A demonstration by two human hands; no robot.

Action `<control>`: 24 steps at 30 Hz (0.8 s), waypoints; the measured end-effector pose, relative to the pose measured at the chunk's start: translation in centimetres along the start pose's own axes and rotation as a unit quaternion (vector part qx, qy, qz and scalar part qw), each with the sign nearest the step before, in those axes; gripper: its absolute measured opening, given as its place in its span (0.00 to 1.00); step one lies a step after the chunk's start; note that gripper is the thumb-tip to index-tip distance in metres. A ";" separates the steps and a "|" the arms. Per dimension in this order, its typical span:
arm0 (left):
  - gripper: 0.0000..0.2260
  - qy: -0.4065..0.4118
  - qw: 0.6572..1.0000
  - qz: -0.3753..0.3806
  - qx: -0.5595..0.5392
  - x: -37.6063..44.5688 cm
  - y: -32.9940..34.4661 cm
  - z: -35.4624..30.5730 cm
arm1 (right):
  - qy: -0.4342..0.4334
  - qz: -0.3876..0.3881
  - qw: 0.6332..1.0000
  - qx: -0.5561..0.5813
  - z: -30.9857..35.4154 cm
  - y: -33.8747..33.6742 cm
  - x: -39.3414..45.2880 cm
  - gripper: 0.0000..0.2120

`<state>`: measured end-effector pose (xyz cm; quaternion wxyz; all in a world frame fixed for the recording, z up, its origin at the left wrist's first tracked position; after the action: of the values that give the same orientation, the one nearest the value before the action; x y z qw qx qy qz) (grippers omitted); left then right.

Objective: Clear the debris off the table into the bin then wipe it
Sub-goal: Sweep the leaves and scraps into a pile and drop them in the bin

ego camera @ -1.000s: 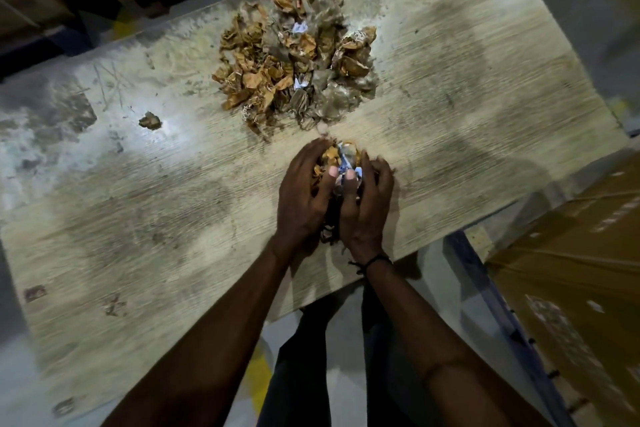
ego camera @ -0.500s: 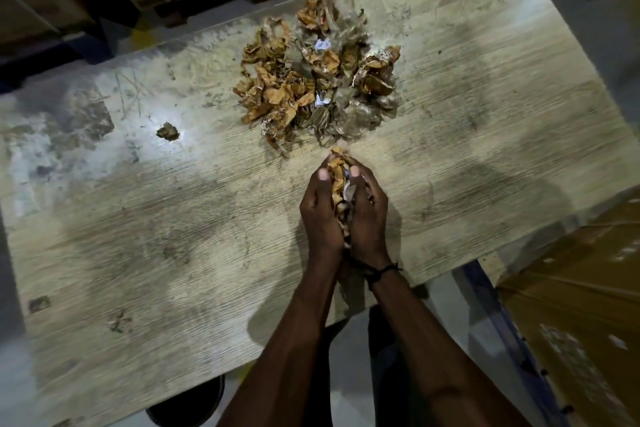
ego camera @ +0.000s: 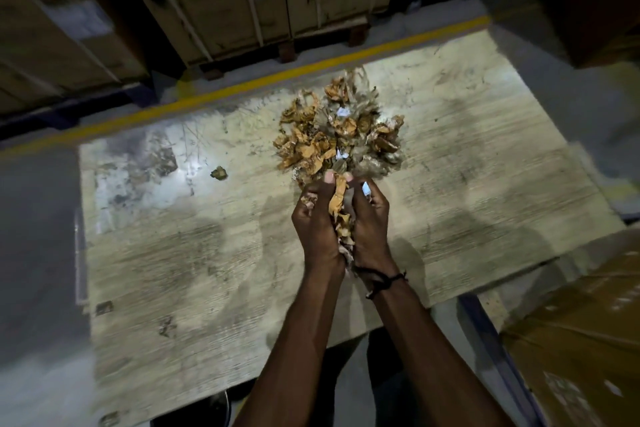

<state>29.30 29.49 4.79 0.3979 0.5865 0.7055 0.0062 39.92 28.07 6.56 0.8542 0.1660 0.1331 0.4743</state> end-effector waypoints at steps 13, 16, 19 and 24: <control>0.08 0.125 0.990 0.037 -0.051 -7.0 6.7 -14.3 | -0.037 0.089 0.995 -0.019 12.0 9.8 1.5 0.18; 0.06 0.152 0.985 0.038 -0.072 -8.8 7.9 -16.2 | -0.055 0.153 0.987 -0.005 14.5 11.9 1.5 0.14; 0.04 0.199 0.978 0.020 -0.067 -10.1 8.8 -17.6 | -0.064 0.195 0.979 0.008 16.6 13.1 1.5 0.14; 0.04 0.300 0.953 0.000 -0.044 -12.4 10.5 -20.2 | -0.069 0.253 0.964 0.031 19.2 14.9 2.3 0.11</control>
<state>26.40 31.70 30.43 0.1936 0.5394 0.7913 0.2131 37.08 34.42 29.95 0.7078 0.2532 0.0421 0.6581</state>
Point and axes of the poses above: each hand's wrist, its own x-axis towards the middle knuckle, its own y-axis out of the palm, z = x × y, the point moved 10 cm from there along x, towards the middle knuckle, and after that the axes turned 10 degrees about -y, right-handed, at the moved point
